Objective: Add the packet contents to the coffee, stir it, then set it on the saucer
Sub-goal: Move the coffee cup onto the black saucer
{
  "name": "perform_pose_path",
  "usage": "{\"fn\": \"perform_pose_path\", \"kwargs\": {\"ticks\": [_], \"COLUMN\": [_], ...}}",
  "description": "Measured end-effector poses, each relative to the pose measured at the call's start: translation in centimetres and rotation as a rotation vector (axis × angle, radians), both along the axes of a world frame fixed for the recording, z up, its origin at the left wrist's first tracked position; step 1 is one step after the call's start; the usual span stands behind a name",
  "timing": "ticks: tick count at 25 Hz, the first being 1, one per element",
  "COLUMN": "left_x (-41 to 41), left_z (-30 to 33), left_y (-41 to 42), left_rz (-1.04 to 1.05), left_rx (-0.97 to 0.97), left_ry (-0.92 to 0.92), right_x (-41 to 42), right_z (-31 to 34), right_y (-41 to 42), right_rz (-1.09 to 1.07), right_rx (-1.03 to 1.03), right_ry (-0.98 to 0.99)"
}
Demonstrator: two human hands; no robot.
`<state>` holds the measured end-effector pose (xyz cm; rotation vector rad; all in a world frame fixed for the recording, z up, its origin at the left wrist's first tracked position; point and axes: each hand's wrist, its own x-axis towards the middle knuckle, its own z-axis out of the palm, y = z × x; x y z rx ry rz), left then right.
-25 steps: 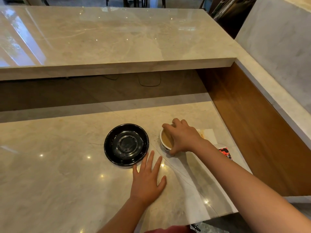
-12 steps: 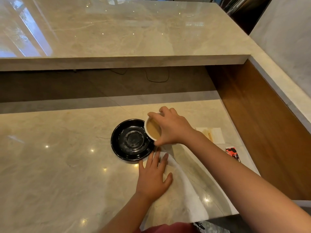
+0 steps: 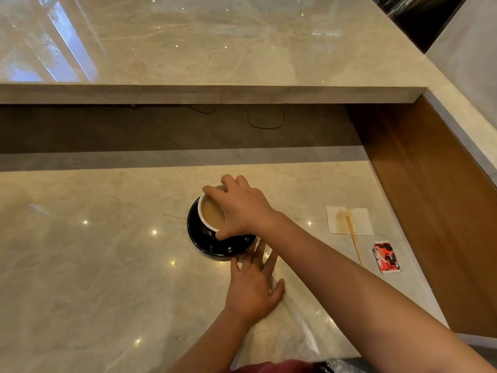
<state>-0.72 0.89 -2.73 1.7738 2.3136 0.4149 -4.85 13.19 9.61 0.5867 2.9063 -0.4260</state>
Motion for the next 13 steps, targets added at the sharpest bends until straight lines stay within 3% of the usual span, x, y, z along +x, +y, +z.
{"fn": "perform_pose_path", "kwargs": {"ticks": [13], "left_x": [0.0], "left_z": [0.3], "left_y": [0.0], "left_rz": [0.013], "left_rx": [-0.009], "left_ry": [0.001], "right_x": [-0.7], "right_z": [-0.1], "right_y": [0.7], "right_rz": [0.060], "right_rx": [-0.053], "right_ry": [-0.079]}}
